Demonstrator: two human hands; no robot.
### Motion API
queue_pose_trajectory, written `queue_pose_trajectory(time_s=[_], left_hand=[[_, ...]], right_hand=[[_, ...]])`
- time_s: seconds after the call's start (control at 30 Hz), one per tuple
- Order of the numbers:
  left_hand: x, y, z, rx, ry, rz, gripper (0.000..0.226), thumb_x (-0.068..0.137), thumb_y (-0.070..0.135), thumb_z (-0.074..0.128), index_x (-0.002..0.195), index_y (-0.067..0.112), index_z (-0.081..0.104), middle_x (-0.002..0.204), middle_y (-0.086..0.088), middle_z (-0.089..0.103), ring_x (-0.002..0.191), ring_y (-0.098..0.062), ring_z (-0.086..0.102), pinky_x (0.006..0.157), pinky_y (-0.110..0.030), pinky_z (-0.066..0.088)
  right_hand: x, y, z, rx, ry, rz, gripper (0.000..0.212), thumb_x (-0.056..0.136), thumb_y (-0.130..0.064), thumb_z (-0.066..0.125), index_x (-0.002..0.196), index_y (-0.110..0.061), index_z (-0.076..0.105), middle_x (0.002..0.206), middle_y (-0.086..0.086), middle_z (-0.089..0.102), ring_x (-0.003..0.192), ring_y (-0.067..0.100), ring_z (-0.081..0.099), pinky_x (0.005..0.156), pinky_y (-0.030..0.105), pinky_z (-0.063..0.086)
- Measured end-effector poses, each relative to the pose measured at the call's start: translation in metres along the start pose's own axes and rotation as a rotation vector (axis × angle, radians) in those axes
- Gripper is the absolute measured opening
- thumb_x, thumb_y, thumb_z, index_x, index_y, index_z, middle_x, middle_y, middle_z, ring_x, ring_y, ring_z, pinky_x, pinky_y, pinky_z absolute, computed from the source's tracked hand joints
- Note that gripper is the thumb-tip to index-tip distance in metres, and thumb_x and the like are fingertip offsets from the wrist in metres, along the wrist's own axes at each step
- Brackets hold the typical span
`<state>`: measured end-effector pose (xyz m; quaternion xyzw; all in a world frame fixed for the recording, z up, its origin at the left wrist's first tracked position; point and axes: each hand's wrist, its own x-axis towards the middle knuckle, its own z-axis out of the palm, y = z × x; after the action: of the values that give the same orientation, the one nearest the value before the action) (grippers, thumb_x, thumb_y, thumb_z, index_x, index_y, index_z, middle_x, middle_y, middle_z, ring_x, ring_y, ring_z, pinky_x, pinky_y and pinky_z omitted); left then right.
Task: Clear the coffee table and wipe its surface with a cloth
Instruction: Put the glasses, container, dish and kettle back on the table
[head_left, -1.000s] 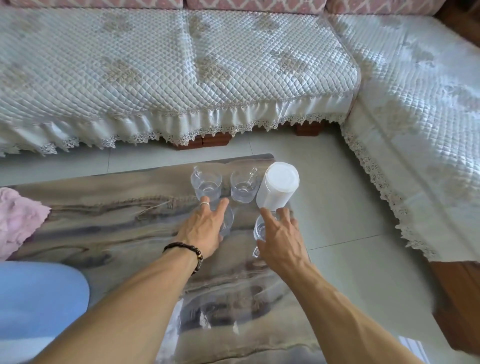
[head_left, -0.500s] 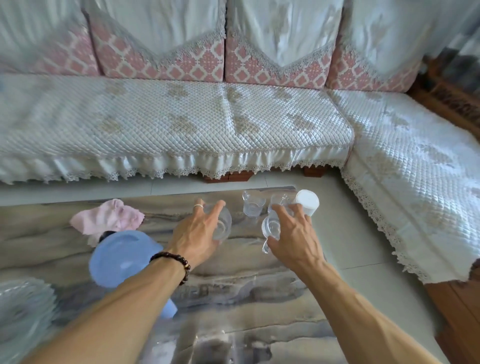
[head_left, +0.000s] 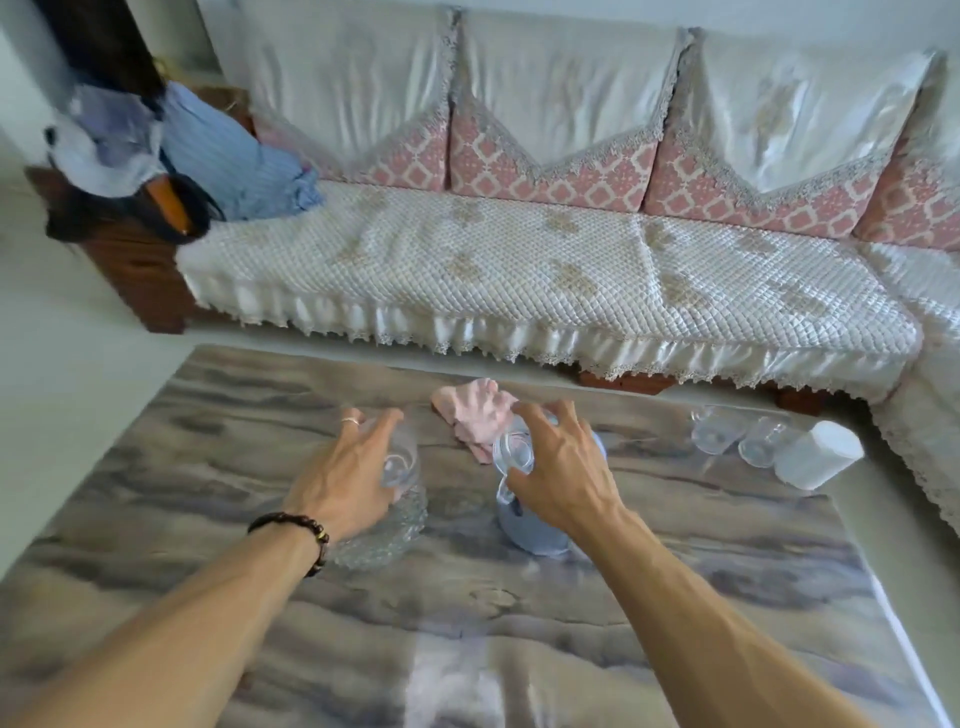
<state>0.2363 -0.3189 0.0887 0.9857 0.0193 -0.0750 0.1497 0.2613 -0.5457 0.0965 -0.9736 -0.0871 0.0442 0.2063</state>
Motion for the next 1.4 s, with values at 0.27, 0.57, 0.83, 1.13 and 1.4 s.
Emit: queue_pose_trajectory(time_s=[0.27,0.57,0.83,1.13,1.4], left_hand=[[-0.119,-0.195,-0.004,0.001,-0.023,-0.33,0.072,0.079,0.027,0.073,0.137,0.032,0.03,0.134,-0.011,0.034,0.095,-0.029,0.062,0.071,-0.032,0.048],[-0.168,-0.401,0.029,-0.057,-0.054,-0.409,0.067,0.08,0.025,0.072,0.132,0.035,0.032,0.126,-0.01,0.04,0.091,-0.026,0.059,0.072,-0.032,0.052],[-0.159,-0.513,0.071,-0.097,-0.051,-0.396,0.068,0.08,0.025,0.074,0.133,0.033,0.032,0.13,-0.01,0.037,0.094,-0.026,0.062,0.075,-0.029,0.056],[-0.162,-0.551,0.098,-0.165,-0.052,-0.365,0.07,0.08,0.025,0.074,0.136,0.031,0.032,0.127,-0.011,0.039,0.096,-0.026,0.06,0.081,-0.03,0.054],[-0.164,-0.552,0.106,0.113,0.09,-0.205,0.083,0.08,0.057,0.063,0.144,0.015,0.03,0.14,-0.02,0.041,0.137,-0.035,0.03,0.106,-0.047,0.038]], right_hand=[[-0.019,-0.165,0.132,0.003,-0.191,-0.187,0.061,0.079,-0.017,0.068,0.135,-0.022,0.045,0.134,0.01,0.037,0.115,0.038,0.046,0.09,0.044,0.049],[-0.047,-0.32,0.285,0.017,-0.305,-0.261,0.065,0.076,-0.015,0.069,0.135,-0.026,0.046,0.133,0.009,0.039,0.11,0.039,0.05,0.087,0.046,0.051],[-0.043,-0.381,0.379,-0.046,-0.345,-0.205,0.062,0.081,-0.019,0.068,0.137,-0.026,0.044,0.14,0.009,0.035,0.118,0.036,0.047,0.091,0.045,0.05],[-0.041,-0.413,0.413,-0.099,-0.368,-0.2,0.064,0.082,-0.017,0.068,0.139,-0.028,0.042,0.139,0.008,0.036,0.122,0.035,0.045,0.088,0.042,0.05],[-0.055,-0.404,0.411,-0.118,-0.388,-0.153,0.071,0.083,-0.017,0.069,0.144,-0.032,0.036,0.145,0.007,0.032,0.124,0.034,0.044,0.096,0.042,0.047]])
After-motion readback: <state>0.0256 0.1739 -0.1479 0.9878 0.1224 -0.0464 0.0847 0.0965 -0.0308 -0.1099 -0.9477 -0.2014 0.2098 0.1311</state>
